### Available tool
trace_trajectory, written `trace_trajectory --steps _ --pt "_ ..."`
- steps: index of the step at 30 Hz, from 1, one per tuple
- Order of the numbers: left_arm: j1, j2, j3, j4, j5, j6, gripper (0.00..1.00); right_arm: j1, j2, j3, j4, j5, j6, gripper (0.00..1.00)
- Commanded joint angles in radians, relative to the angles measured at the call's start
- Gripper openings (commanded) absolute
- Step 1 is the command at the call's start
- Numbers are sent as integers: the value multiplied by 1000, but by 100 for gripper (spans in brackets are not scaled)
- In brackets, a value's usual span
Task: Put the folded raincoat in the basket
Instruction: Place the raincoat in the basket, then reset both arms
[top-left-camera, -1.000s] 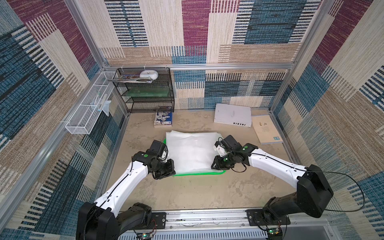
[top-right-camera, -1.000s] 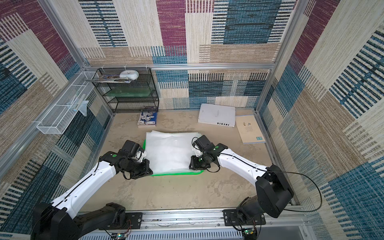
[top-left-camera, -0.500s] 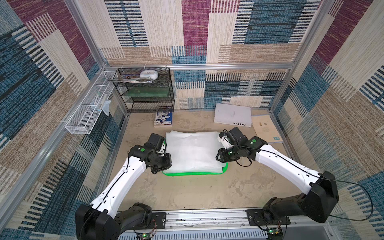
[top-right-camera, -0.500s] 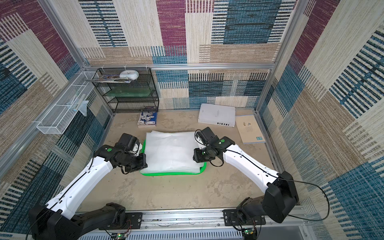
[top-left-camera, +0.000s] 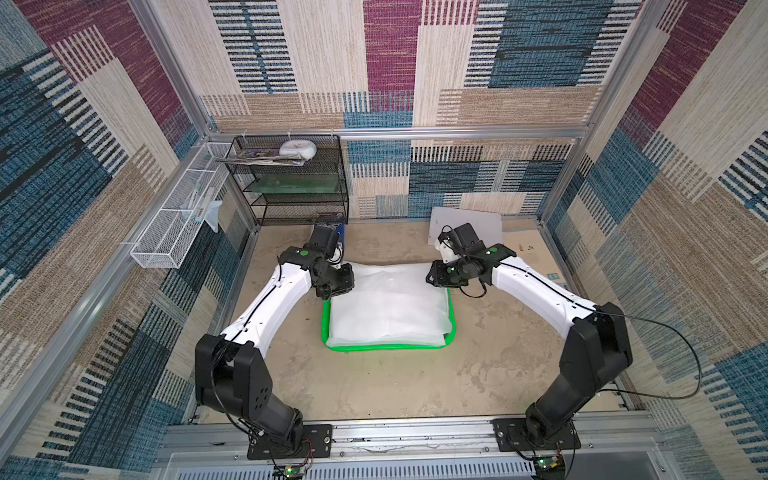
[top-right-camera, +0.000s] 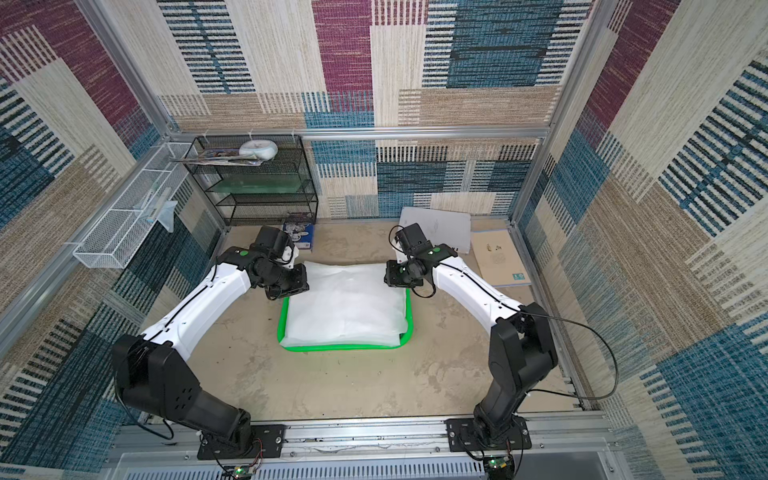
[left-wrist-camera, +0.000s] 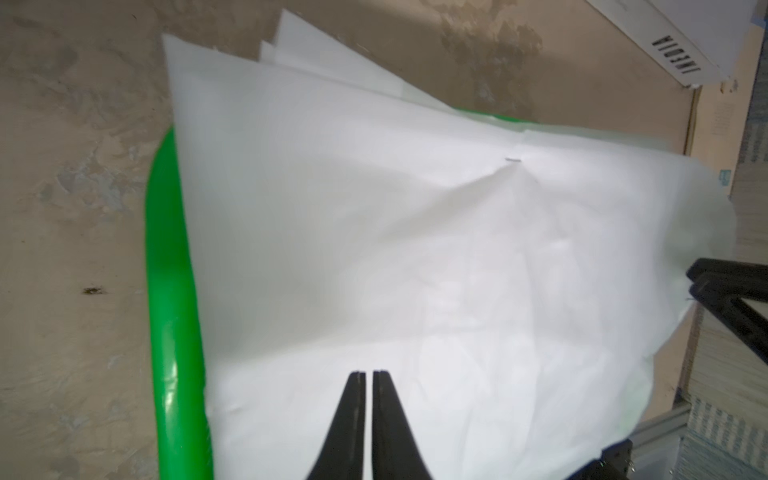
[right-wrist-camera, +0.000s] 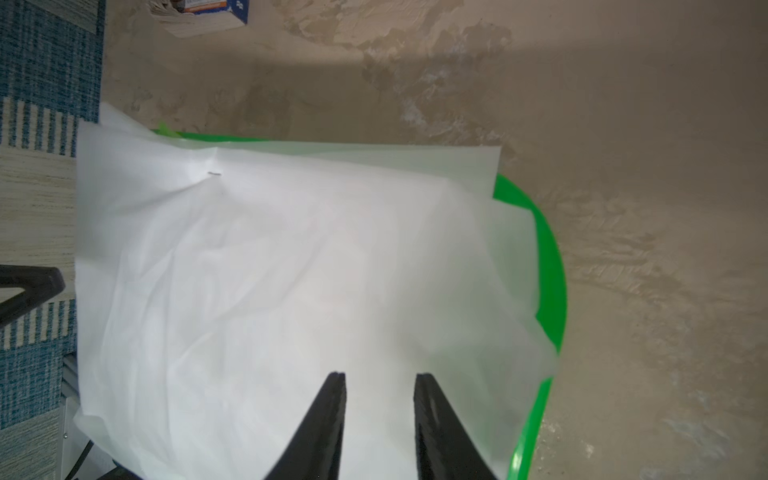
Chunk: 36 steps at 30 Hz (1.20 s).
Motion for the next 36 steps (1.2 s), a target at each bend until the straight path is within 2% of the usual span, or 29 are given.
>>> trace_trajectory --steps 1,3,7,11,14,16,18,19,21,22,23,24,27,30,33,35,36 --pt "40 42 -8 89 12 -28 12 -19 37 4 27 -1 8 32" --pt "58 79 -21 114 16 -33 12 -32 62 -7 40 -11 12 29" --pt "75 130 -30 136 15 -31 13 -41 74 -21 51 -10 14 28" --pt "78 65 -61 149 -7 -35 15 -50 15 -44 77 -40 16 29" --pt "80 -37 -59 150 -38 -15 20 -54 -73 -31 100 -47 -14 34" --pt "80 -131 -78 175 -105 -2 29 -64 -142 -28 111 34 -19 42" --pt "80 -238 -120 219 -198 13 44 -92 -219 -54 148 139 -23 51" --pt "80 -285 -145 240 -258 14 52 -105 -255 -85 172 199 -12 54" --pt "80 -388 -221 293 -395 34 60 -150 -337 -166 232 310 25 61" --pt "80 -433 -264 313 -475 37 63 -166 -372 -218 265 369 25 70" --pt "79 -480 -312 324 -591 20 65 -168 -414 -292 327 465 28 89" --pt "80 -530 -373 358 -684 15 67 -170 -455 -388 404 556 26 100" --pt "81 -663 -641 597 -822 52 77 -185 -535 -613 615 701 -44 100" --pt "83 -715 -847 822 -863 60 81 -210 -536 -699 638 776 -60 99" --pt "93 -661 -920 886 -893 13 85 -222 -482 -722 625 840 -66 99" --pt "105 -567 -924 957 -853 67 86 -231 -449 -741 649 869 -77 99" --pt "126 -533 -878 892 -813 60 86 -236 -439 -754 670 874 -88 99"
